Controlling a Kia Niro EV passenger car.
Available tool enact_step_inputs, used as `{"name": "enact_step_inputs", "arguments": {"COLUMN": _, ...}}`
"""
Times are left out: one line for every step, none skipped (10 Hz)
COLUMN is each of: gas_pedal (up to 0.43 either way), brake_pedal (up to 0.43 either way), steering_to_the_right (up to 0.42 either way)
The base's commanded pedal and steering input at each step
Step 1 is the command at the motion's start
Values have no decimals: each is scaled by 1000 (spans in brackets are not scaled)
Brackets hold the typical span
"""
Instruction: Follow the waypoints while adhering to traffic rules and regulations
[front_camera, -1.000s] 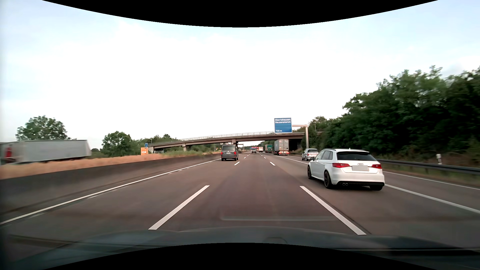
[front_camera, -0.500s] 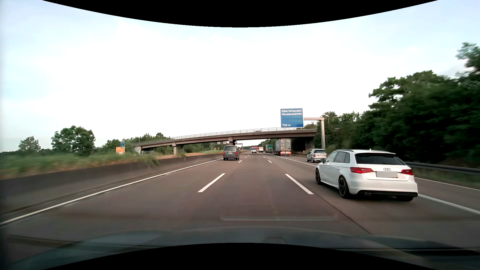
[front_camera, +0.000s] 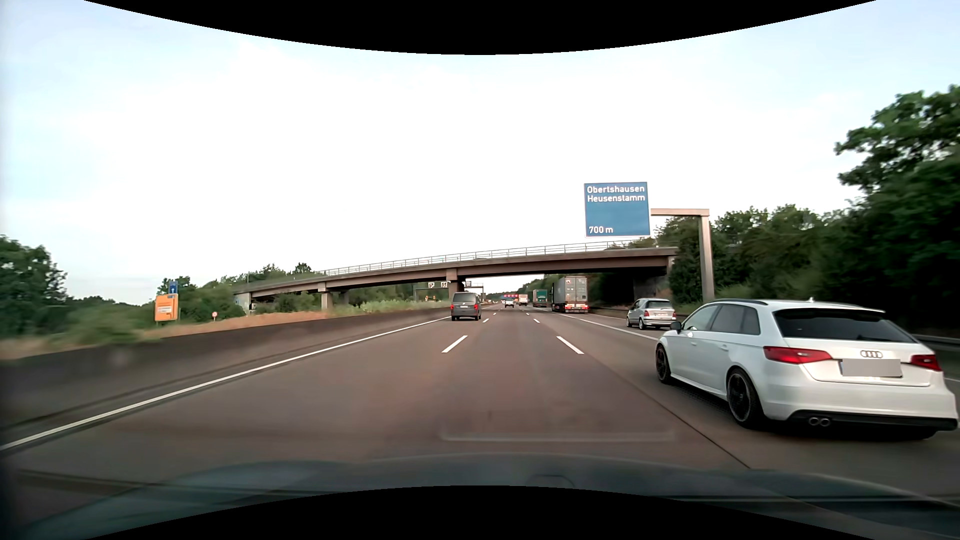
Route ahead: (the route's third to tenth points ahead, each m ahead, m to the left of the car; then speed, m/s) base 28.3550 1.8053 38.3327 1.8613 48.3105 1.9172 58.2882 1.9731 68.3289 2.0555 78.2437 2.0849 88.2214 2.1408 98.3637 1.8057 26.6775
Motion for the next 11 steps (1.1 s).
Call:
{"name": "enact_step_inputs", "arguments": {"gas_pedal": 189, "brake_pedal": 0, "steering_to_the_right": -5}}
{"name": "enact_step_inputs", "arguments": {"gas_pedal": 189, "brake_pedal": 0, "steering_to_the_right": -4}}
{"name": "enact_step_inputs", "arguments": {"gas_pedal": 189, "brake_pedal": 0, "steering_to_the_right": -4}}
{"name": "enact_step_inputs", "arguments": {"gas_pedal": 189, "brake_pedal": 0, "steering_to_the_right": -4}}
{"name": "enact_step_inputs", "arguments": {"gas_pedal": 189, "brake_pedal": 0, "steering_to_the_right": -4}}
{"name": "enact_step_inputs", "arguments": {"gas_pedal": 189, "brake_pedal": 0, "steering_to_the_right": -4}}
{"name": "enact_step_inputs", "arguments": {"gas_pedal": 189, "brake_pedal": 0, "steering_to_the_right": -4}}
{"name": "enact_step_inputs", "arguments": {"gas_pedal": 189, "brake_pedal": 0, "steering_to_the_right": -3}}
{"name": "enact_step_inputs", "arguments": {"gas_pedal": 189, "brake_pedal": 0, "steering_to_the_right": -4}}
{"name": "enact_step_inputs", "arguments": {"gas_pedal": 189, "brake_pedal": 0, "steering_to_the_right": -4}}
{"name": "enact_step_inputs", "arguments": {"gas_pedal": 189, "brake_pedal": 0, "steering_to_the_right": -4}}
